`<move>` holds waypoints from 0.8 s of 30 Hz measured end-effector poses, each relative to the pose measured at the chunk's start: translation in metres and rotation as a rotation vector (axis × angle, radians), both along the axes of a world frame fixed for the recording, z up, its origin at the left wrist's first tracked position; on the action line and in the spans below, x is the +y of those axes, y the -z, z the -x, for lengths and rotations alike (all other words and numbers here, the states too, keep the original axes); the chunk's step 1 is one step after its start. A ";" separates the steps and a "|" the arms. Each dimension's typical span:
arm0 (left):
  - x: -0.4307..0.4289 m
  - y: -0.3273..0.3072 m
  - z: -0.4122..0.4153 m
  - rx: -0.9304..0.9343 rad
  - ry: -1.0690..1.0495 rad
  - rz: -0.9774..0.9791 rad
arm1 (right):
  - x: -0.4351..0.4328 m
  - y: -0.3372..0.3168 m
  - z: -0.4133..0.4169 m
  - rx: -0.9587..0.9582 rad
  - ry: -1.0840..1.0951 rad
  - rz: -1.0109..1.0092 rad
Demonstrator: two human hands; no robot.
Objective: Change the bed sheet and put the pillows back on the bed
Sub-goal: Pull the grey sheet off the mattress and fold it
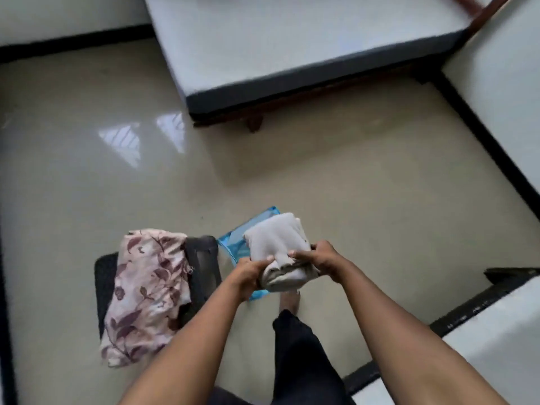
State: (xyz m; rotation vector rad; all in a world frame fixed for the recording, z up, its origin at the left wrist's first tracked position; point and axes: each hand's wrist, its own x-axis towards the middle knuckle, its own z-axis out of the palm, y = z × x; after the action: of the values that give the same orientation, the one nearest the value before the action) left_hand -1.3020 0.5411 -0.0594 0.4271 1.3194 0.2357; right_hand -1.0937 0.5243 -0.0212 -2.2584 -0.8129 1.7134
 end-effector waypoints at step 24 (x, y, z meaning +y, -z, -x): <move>0.042 0.341 -0.060 0.563 -0.356 0.383 | 0.116 0.372 0.051 -0.358 -0.541 0.465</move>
State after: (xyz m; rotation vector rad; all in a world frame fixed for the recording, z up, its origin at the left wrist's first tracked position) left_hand -1.2422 0.5829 -0.4003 -0.0847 1.9489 0.1547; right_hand -1.1445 0.6401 -0.3935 -2.9176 -1.3168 1.8903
